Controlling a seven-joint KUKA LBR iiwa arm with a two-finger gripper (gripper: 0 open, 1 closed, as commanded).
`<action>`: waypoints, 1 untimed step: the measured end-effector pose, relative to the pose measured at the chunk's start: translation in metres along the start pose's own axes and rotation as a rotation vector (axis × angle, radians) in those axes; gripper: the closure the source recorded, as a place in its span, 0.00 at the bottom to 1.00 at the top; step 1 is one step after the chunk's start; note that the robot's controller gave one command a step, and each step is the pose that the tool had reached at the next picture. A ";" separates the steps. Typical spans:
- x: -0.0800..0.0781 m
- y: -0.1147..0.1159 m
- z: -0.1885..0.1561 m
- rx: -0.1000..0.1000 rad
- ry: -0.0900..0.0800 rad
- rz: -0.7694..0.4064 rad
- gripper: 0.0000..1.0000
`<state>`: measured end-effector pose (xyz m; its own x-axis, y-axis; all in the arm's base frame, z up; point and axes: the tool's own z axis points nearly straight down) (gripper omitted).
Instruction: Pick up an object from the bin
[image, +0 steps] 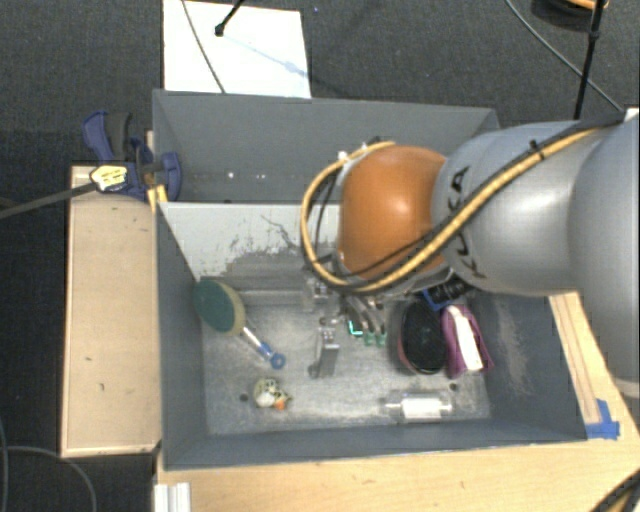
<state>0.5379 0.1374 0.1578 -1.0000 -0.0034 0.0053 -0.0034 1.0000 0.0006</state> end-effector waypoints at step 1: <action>0.050 0.046 0.089 -0.001 -0.008 -0.246 0.00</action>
Offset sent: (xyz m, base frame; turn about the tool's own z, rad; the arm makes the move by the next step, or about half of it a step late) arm -0.0508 0.0439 -0.0878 -0.2441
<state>0.4870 0.1829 0.0692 -0.9691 -0.2467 -0.0027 -0.2467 0.9691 0.0018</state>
